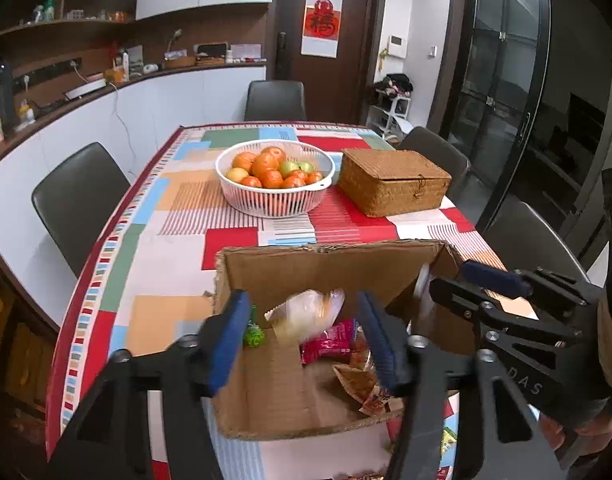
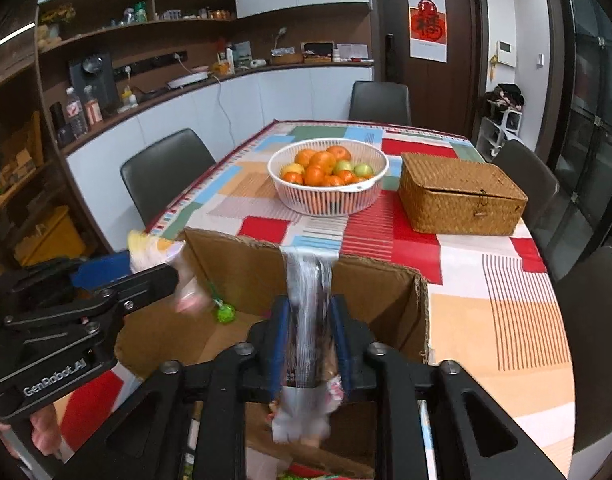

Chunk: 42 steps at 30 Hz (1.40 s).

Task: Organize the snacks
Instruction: 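Carry both snacks over the cardboard box and open both tools to drop them, then move both tools back to the remaining snacks on the table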

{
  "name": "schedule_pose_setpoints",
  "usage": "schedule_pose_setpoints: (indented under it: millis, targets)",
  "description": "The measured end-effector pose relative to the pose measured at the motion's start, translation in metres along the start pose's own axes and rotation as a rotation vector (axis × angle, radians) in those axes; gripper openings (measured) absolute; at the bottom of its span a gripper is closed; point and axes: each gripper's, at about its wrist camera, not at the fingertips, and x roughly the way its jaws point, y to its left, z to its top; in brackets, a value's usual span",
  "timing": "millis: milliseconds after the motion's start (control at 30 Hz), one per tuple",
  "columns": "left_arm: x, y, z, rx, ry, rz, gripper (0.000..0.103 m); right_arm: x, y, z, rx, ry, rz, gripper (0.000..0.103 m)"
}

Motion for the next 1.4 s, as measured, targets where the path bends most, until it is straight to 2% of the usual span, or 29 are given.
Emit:
schedule_pose_setpoints:
  millis: [133,400,667,833,900,933,967,1400]
  targets:
    - [-0.016,0.002,-0.009,0.005,-0.010,0.007,0.058,-0.013,0.006,-0.006,-0.033,-0.041,-0.039,0.038]
    - [-0.060,-0.008,-0.033,0.046,-0.052,0.022,0.063,-0.055,0.023,-0.030,-0.092,-0.099,-0.020,0.038]
    - [-0.092,-0.015,-0.067,0.048,-0.057,0.018,0.064,-0.081,0.032,-0.061,-0.100,-0.106,0.009,0.038]
    - [-0.104,-0.019,-0.086,0.068,-0.049,0.025,0.069,-0.094,0.037,-0.082,-0.097,-0.098,0.009,0.038]
    - [-0.106,-0.022,-0.093,0.074,-0.036,0.032,0.069,-0.095,0.036,-0.089,-0.099,-0.090,0.003,0.040]
    - [-0.106,-0.023,-0.098,0.078,-0.028,0.031,0.069,-0.096,0.036,-0.094,-0.095,-0.084,0.003,0.046]
    - [-0.106,-0.022,-0.102,0.079,-0.020,0.030,0.069,-0.097,0.035,-0.098,-0.093,-0.079,0.003,0.048]
    - [-0.087,-0.031,-0.160,0.080,0.149,0.008,0.069,-0.084,0.027,-0.159,-0.032,0.082,0.012,0.048]
